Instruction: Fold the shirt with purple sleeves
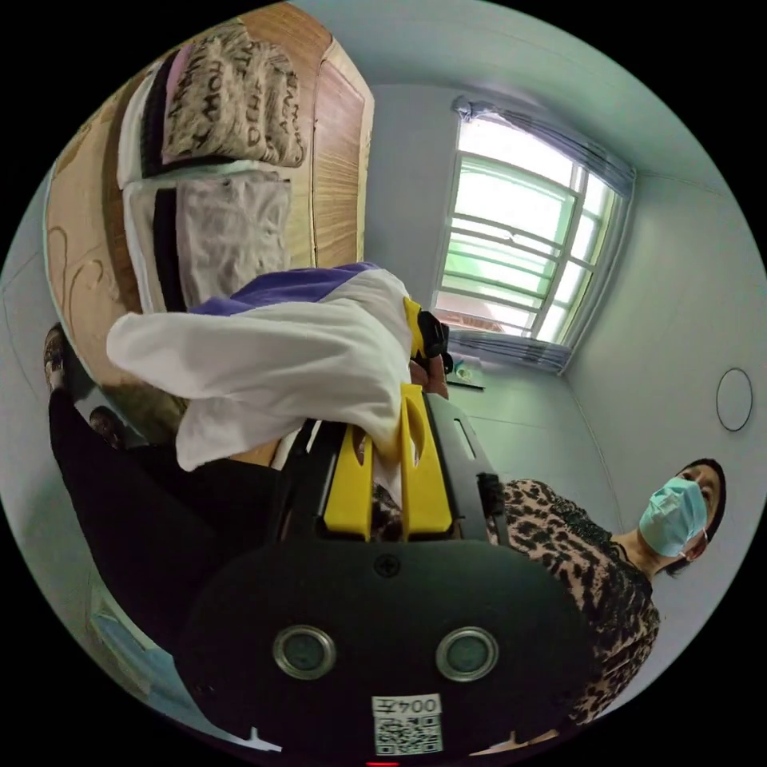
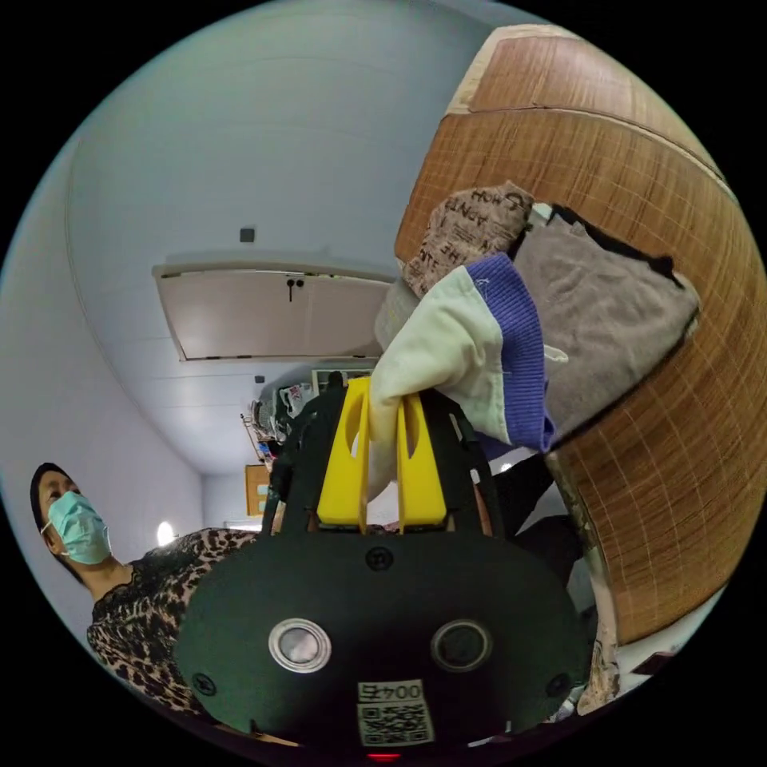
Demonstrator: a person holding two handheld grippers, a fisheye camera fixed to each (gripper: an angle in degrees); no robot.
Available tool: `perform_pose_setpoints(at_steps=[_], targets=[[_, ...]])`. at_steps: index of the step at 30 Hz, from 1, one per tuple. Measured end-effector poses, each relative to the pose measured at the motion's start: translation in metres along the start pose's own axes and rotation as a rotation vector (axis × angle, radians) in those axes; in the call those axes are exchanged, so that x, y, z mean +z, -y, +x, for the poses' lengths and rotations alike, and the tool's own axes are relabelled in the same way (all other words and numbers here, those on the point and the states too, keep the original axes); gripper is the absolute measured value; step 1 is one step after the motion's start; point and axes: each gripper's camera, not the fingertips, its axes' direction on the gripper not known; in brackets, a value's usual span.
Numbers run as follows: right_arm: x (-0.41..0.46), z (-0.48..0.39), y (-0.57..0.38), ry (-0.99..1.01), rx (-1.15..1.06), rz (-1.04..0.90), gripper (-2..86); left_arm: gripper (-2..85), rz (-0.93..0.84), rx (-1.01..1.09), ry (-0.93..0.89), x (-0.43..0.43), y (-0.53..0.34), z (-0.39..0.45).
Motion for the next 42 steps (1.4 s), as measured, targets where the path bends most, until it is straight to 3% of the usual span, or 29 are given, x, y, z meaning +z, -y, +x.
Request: perform_pose_setpoints(at_steps=[10, 15, 19, 21, 24, 27, 31, 34, 37, 42], targets=[[0.008, -0.116, 0.197, -0.08, -0.371, 0.09, 6.1, 7.3, 0.058, 0.387, 0.233, -0.064, 0.227, 0.121], [0.069, -0.029, 0.246, -0.306, -0.372, 0.04, 6.1, 7.5, 0.091, 0.259, 0.283, -0.055, 0.303, 0.026], [0.129, 0.114, 0.252, -0.416, -0.142, -0.11, 6.0, 7.2, 0.082, 0.01, 0.263, -0.028, 0.339, -0.114], [0.126, 0.145, 0.247, -0.388, -0.058, -0.116, 6.0, 7.1, 0.07, -0.018, 0.243, -0.019, 0.341, -0.136], [0.1, 0.129, 0.238, -0.326, -0.108, -0.084, 5.9, 7.1, 0.087, 0.022, 0.234, -0.009, 0.336, -0.116], [0.093, 0.102, 0.224, -0.418, -0.188, -0.118, 6.0, 7.0, 0.106, 0.073, 0.293, 0.0, 0.325, -0.09], [0.12, 0.139, 0.196, -0.56, -0.133, -0.242, 6.9, 7.0, 0.124, 0.025, 0.359, 0.018, 0.304, -0.119], [0.101, 0.127, 0.165, -0.622, -0.168, -0.19, 9.8, 6.5, 0.195, 0.014, 0.224, 0.012, 0.277, -0.135], [0.066, 0.098, 0.117, -0.756, -0.239, -0.14, 11.1, 5.9, 0.233, 0.085, 0.362, -0.007, 0.238, -0.11], [0.056, 0.046, 0.047, -0.749, -0.405, -0.092, 11.9, 6.1, 0.395, 0.357, 0.631, -0.016, 0.199, -0.026]])
